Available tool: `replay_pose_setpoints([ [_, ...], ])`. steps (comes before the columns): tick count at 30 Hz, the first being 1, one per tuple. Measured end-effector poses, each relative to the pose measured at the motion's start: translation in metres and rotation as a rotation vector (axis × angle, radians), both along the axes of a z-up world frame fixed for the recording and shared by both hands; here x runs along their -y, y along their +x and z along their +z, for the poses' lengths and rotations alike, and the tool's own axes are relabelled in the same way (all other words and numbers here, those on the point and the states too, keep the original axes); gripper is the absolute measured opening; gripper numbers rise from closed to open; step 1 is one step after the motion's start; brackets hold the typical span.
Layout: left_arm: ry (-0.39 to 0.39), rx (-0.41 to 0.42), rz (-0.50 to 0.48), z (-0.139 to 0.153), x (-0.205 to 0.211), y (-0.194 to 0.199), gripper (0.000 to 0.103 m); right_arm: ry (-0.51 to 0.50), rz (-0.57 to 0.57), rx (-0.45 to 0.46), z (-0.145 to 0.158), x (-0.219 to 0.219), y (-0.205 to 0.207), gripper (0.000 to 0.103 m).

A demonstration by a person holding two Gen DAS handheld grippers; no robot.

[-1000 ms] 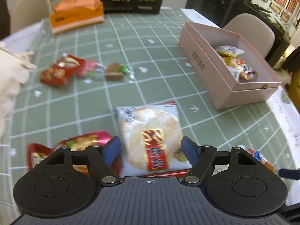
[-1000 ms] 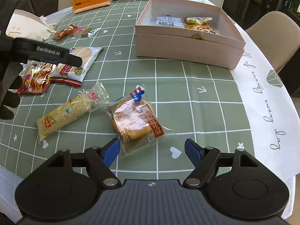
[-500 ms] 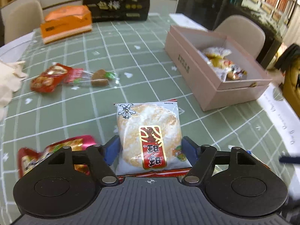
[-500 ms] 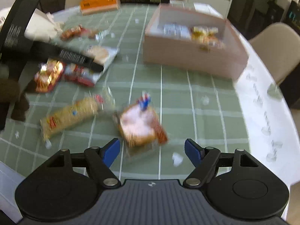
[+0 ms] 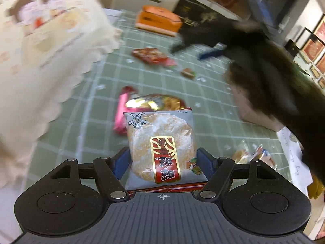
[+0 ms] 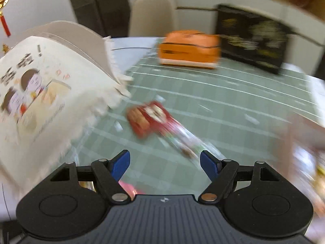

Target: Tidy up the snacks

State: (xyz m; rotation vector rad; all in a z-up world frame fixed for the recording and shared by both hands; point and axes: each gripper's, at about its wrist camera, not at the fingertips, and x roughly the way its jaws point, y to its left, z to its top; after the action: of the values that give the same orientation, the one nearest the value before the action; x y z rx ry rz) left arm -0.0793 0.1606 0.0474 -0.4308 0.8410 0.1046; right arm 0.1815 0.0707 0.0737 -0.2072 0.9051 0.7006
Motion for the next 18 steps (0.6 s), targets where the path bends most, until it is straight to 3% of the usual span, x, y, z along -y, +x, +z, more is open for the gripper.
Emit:
replay_pose_setpoints([
  [4,0.025,-0.010,0.044,0.001,-0.011,-0.036,0.077,-0.073,0.005,0.007,-0.033,-0.076,0.050,0.076],
  [7,0.000,-0.023,0.091,-0.005,-0.020,-0.055,0.077,-0.121,0.027,-0.026,-0.055,-0.101,0.071,0.076],
  [9,-0.026,-0.033,0.105,-0.011,-0.023,-0.059,0.077,-0.107,0.049,-0.044,-0.056,-0.102,0.072,0.071],
  [11,-0.052,-0.036,0.107,-0.016,-0.024,-0.060,0.077,-0.119,0.087,-0.057,-0.050,-0.097,0.062,0.055],
  [12,-0.064,-0.030,0.104,-0.018,-0.023,-0.061,0.077,-0.125,0.117,-0.064,-0.046,-0.093,0.055,0.052],
  [13,-0.079,-0.022,0.097,-0.018,-0.021,-0.058,0.077,-0.129,0.148,-0.081,-0.040,-0.085,0.046,0.038],
  [14,-0.096,-0.013,0.085,-0.019,-0.019,-0.055,0.077,-0.134,0.185,-0.118,-0.037,-0.078,0.039,0.032],
  [16,-0.117,-0.005,0.057,-0.020,-0.012,-0.047,0.077,-0.118,0.283,-0.217,-0.028,-0.057,0.020,0.032],
  [18,-0.123,-0.005,0.028,-0.020,-0.006,-0.038,0.077,-0.091,0.339,-0.226,-0.014,-0.035,0.009,0.035],
])
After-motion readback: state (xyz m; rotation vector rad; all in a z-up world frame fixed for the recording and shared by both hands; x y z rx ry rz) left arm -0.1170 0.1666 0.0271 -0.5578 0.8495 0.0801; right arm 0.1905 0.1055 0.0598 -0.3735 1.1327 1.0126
